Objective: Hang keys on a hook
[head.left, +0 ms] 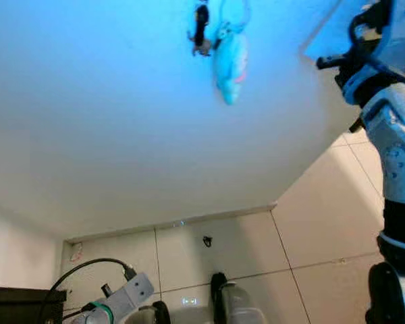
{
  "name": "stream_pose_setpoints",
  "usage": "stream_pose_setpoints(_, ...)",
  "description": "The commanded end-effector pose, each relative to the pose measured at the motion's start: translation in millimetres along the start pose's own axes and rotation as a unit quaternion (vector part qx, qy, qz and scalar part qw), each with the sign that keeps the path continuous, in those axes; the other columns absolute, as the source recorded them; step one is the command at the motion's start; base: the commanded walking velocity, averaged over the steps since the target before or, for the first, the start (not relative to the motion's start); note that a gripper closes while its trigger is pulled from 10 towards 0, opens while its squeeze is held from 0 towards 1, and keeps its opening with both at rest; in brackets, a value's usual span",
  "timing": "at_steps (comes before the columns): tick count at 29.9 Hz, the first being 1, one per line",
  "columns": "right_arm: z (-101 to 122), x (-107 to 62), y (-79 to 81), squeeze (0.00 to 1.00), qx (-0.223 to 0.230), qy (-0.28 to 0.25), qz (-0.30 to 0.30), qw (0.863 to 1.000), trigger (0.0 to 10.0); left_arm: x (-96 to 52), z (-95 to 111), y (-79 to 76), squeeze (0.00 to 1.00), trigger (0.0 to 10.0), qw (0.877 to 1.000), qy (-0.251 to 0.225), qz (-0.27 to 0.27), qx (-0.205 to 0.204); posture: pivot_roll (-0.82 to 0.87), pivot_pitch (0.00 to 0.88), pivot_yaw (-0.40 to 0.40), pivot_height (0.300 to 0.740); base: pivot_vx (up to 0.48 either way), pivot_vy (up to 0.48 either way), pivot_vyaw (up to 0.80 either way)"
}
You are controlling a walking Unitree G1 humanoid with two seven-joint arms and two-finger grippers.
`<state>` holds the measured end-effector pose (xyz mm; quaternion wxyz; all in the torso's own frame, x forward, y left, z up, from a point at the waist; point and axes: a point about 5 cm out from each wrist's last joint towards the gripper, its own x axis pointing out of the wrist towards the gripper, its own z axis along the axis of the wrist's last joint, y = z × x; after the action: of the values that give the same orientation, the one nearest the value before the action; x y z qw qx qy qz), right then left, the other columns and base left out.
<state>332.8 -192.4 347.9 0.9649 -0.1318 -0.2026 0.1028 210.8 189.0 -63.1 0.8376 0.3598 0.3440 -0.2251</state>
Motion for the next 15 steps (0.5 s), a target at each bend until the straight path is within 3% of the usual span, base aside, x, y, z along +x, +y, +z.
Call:
stream_pose_setpoints(1, 12, -0.3, 28.0, 0.00, -0.017, -0.038, 0.089, 0.995, 10.0, -5.0, -17, -10.4, 0.00, 10.0, 0.999, 0.030, -0.017, -0.003, -0.16, 0.234, 0.072, 0.740, 0.000, 0.000, 0.00)
stream_pose_setpoints(4, 18, -6.1, 13.7, 0.00, -0.035, -0.043, 0.085, 0.995, 10.0, -5.1, -17, -10.6, 0.00, 10.0, 0.999, 0.030, -0.018, -0.001, -0.16, 0.237, 0.074, 0.740, 0.000, 0.000, 0.00)
stream_pose_setpoints(8, 16, -7.7, 7.2, 0.00, -0.045, -0.033, 0.075, 0.996, 10.0, -5.2, -17, -10.6, 0.00, 10.0, 0.999, 0.030, -0.018, 0.000, -0.17, 0.238, 0.075, 0.740, 0.000, 0.000, 0.00)
stream_pose_setpoints(10, 8, -13.2, -0.6, 0.00, -0.134, 0.004, 0.097, 0.986, 10.0, -5.2, -17, -10.7, 0.00, 10.0, 0.999, 0.030, -0.019, 0.002, -0.17, 0.242, 0.078, 0.740, 0.000, 0.000, 0.00)
stream_pose_setpoints(14, 4, -15.0, -5.5, 0.00, -0.164, 0.020, 0.105, 0.981, 10.0, -5.1, -17, -10.7, 0.00, 10.0, 0.999, 0.029, -0.020, 0.003, -0.17, 0.241, 0.078, 0.740, 0.000, 0.000, 0.00)
stream_pose_setpoints(15, -3, -17.9, -11.1, 0.00, -0.203, 0.048, 0.122, 0.970, 10.0, -5.0, -16, -10.8, 0.00, 10.0, 0.999, 0.029, -0.021, 0.004, -0.17, 0.242, 0.078, 0.740, 0.000, 0.000, 0.00)
